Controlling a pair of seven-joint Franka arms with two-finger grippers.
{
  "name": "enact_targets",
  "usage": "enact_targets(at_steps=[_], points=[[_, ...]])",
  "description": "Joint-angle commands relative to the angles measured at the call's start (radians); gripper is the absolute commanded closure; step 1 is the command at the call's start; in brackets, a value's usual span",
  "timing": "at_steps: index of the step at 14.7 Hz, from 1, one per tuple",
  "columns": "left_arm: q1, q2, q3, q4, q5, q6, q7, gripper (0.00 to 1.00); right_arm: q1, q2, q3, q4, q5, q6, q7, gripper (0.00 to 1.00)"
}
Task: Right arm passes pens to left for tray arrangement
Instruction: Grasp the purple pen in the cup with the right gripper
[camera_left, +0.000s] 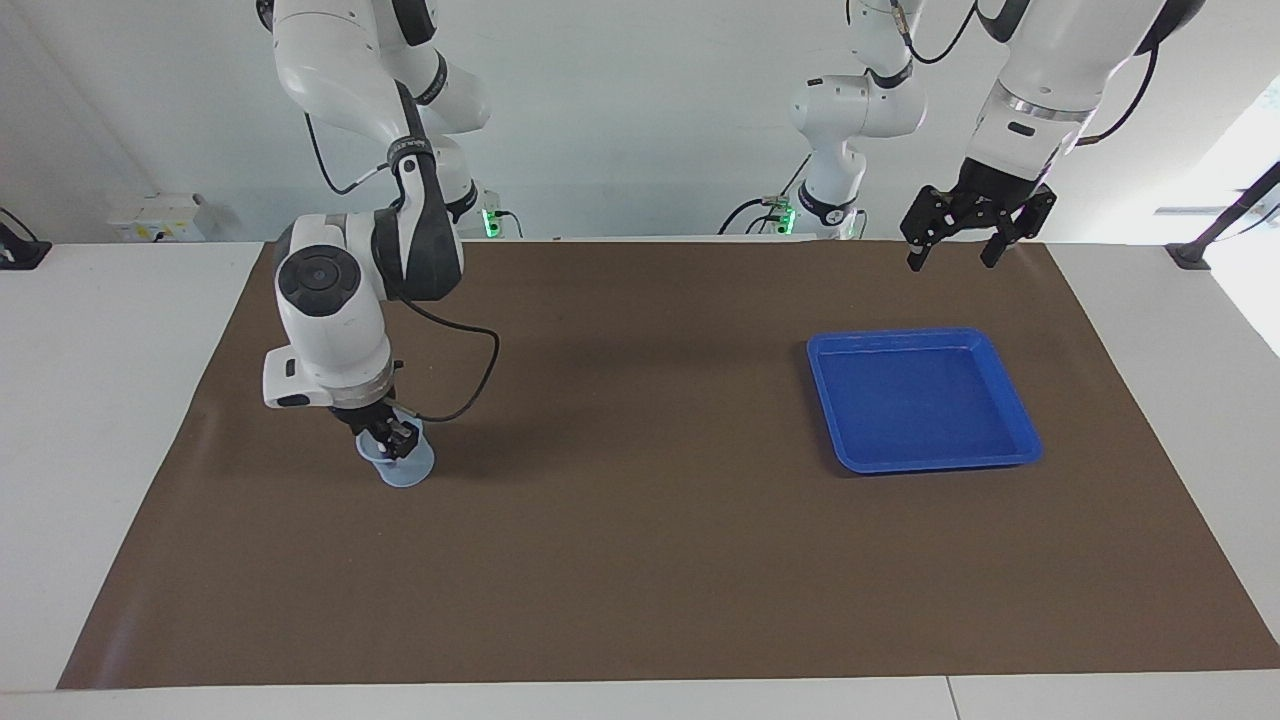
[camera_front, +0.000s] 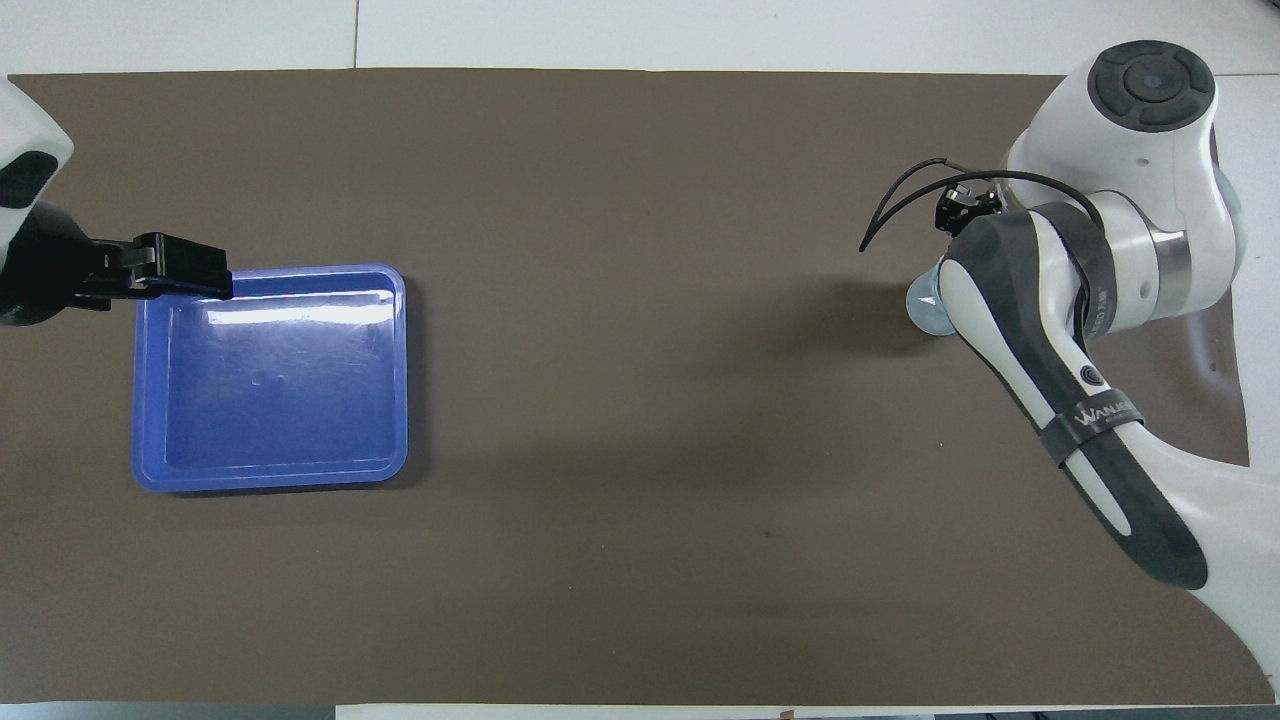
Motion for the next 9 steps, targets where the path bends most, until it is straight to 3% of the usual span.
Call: enact_targets(at_steps=[1, 9], points=[[-0.012, -0.037, 0.007, -0.036, -0.006, -0.004, -0.013, 0.0, -0.009, -0.029, 0.006, -0.038, -0.024, 0.022, -0.003, 1.0], [-0.027, -0.042, 0.006, -0.042, -0.005, -0.02, -0.013, 0.0, -0.009, -0.055, -0.005, -0.03, -0.019, 0.053, -0.009, 1.0]])
